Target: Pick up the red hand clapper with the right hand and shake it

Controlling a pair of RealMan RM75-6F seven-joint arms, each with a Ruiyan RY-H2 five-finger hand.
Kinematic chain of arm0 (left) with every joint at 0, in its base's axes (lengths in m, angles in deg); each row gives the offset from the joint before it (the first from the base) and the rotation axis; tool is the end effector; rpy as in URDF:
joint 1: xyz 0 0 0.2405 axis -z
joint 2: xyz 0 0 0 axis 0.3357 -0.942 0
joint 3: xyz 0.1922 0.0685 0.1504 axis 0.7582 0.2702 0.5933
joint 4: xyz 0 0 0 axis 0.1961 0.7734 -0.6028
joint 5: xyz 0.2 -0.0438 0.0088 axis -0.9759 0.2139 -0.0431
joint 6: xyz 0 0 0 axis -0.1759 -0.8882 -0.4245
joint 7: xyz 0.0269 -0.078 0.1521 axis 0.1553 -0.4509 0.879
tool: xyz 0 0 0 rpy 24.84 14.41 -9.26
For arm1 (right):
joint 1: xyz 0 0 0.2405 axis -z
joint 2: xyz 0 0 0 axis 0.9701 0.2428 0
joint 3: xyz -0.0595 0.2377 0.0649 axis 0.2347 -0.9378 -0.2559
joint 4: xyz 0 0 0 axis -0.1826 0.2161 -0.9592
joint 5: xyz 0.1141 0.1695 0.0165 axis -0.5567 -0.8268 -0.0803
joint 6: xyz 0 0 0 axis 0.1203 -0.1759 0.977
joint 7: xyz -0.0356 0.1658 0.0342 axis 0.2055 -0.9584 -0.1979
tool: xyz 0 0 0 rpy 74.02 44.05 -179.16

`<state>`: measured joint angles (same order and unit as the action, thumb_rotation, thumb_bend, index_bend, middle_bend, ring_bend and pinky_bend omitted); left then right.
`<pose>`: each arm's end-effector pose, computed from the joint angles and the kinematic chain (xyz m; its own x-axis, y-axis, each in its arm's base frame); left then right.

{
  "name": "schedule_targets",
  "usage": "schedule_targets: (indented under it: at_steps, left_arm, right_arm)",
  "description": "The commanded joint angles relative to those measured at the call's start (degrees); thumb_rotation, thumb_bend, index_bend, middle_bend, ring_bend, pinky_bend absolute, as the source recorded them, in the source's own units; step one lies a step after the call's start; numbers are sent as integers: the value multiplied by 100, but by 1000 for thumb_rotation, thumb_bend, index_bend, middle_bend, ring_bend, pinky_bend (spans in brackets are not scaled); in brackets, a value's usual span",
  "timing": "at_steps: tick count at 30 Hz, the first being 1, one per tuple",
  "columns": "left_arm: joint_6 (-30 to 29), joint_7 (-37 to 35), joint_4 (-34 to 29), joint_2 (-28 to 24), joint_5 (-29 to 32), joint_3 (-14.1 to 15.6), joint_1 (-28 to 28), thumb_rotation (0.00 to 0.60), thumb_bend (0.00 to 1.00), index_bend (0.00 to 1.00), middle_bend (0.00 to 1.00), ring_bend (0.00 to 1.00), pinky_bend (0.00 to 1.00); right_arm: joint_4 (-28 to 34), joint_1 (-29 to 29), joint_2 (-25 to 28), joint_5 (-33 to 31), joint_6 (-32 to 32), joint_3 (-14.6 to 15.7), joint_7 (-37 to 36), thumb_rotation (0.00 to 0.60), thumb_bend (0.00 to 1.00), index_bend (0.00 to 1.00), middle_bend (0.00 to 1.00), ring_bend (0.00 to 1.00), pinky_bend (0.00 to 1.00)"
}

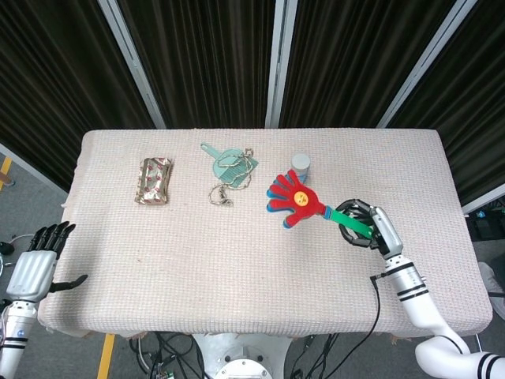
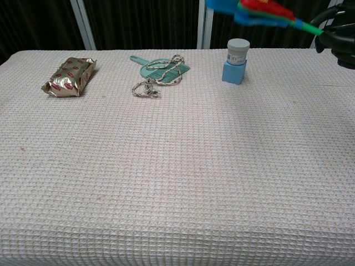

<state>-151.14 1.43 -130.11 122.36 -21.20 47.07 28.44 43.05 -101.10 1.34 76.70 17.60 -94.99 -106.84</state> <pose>-0.3273 0.2268 0.1278 0.3870 0.1224 0.9139 0.9215 -0.0161 -0.3880 -0.2081 -0.3287 0.0820 -0.6389 -0.3082 0.7049 -0.7333 -0.0333 -0.6791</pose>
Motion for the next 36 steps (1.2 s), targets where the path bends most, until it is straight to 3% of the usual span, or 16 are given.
schedule_targets:
  at_steps: [1, 6, 8, 10, 13, 17, 23, 28, 31, 36]
  left_arm:
    - [3, 6, -6, -5, 6, -5, 4, 517, 131, 42, 18, 0, 59]
    - [3, 41, -30, -2, 2, -7, 13, 518, 131, 42, 18, 0, 59]
    - [7, 53, -42, -3, 3, -6, 16, 517, 131, 42, 18, 0, 59]
    - [8, 65, -51, -6, 7, -7, 17, 518, 131, 42, 18, 0, 59]
    - [4, 74, -62, -11, 21, -16, 17, 519, 131, 42, 18, 0, 59]
    - [4, 78, -62, -1, 32, -13, 12, 517, 131, 42, 18, 0, 59]
    - [-19, 70, -51, -10, 40, -22, 2, 515, 131, 42, 18, 0, 59]
    - [-33, 71, -49, -7, 40, -14, -12, 517, 131, 42, 18, 0, 59]
    - [-52, 92, -58, -9, 20, -12, -13, 518, 131, 42, 18, 0, 59]
    - [-84, 117, -82, -10, 2, -17, -16, 519, 131, 42, 18, 0, 59]
  right_arm:
    - [-421, 111, 161, 373, -15, -114, -3677, 600, 920, 1000, 900, 994, 1000]
    - [-770, 34, 90, 600, -92, 103, -4014, 600, 922, 1000, 900, 994, 1000]
    - [-952, -50, 73, 737, -194, 239, -3584, 600, 922, 1000, 900, 994, 1000]
    - [-1152, -140, 46, 814, -324, 352, -2604, 600, 922, 1000, 900, 994, 1000]
    - [-1364, -211, -107, 864, -360, 468, -425, 600, 920, 1000, 901, 994, 1000]
    - [-1196, -299, -201, 631, -571, 517, 2099, 600, 916, 1000, 900, 994, 1000]
    - [-898, -303, -260, 80, -617, 464, 4161, 600, 916, 1000, 901, 994, 1000]
    - [-732, -223, -267, -23, -365, 417, 4448, 600, 915, 1000, 901, 994, 1000]
    - [-718, -182, -236, 216, -131, 445, 4181, 600, 916, 1000, 900, 994, 1000]
    - [-1044, -166, -169, 836, 109, 735, 3663, 600, 915, 1000, 898, 994, 1000]
